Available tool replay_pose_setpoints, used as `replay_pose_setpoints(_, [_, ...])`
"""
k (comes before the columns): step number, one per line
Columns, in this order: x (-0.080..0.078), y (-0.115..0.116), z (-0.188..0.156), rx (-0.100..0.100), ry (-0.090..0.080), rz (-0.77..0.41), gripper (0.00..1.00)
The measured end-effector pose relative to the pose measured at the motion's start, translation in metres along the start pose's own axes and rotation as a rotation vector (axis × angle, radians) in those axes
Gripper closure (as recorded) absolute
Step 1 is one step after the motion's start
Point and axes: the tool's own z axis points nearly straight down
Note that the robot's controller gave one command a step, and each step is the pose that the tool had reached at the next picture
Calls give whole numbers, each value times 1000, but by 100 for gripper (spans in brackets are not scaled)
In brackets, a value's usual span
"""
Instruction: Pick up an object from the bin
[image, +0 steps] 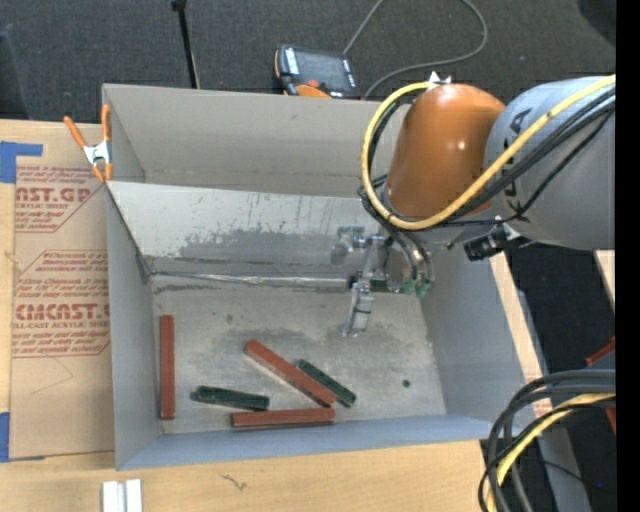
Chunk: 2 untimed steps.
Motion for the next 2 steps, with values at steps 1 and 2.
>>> replay_pose_setpoints(1, [46, 76, 142, -1, 9, -222, 0])
replay_pose_setpoints(2, [43, 75, 139, -1, 3, -218, 100])
